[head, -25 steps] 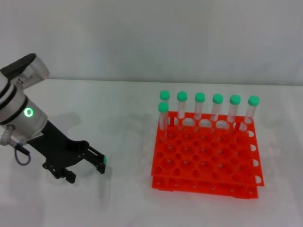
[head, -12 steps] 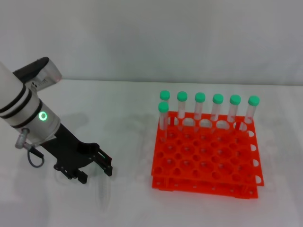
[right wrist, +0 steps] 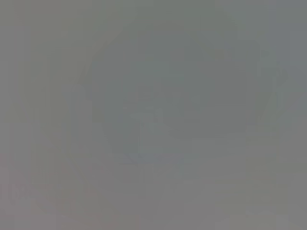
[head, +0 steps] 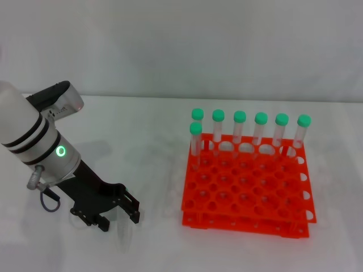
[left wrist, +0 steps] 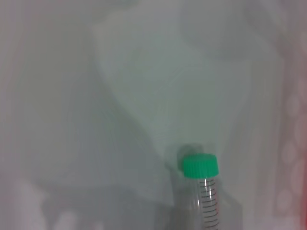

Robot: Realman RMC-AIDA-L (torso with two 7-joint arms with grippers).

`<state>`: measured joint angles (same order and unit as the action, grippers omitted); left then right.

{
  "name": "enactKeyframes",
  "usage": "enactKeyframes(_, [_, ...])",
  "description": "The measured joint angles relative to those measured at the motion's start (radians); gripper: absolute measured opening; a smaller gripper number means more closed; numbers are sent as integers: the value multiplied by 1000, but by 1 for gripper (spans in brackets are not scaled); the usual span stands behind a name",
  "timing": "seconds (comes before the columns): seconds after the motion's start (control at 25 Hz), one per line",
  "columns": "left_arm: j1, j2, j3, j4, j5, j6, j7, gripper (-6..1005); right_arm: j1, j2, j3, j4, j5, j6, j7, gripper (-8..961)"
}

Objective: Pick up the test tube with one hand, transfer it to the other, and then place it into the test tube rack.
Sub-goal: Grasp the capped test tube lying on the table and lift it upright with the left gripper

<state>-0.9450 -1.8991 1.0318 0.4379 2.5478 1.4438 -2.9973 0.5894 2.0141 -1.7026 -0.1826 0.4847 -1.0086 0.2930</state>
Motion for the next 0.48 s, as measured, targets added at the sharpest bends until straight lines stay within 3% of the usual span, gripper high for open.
enactKeyframes(0.48, [0,-3,3,-4,0,-12,0,637,3,2,4,0,0,1,0,795])
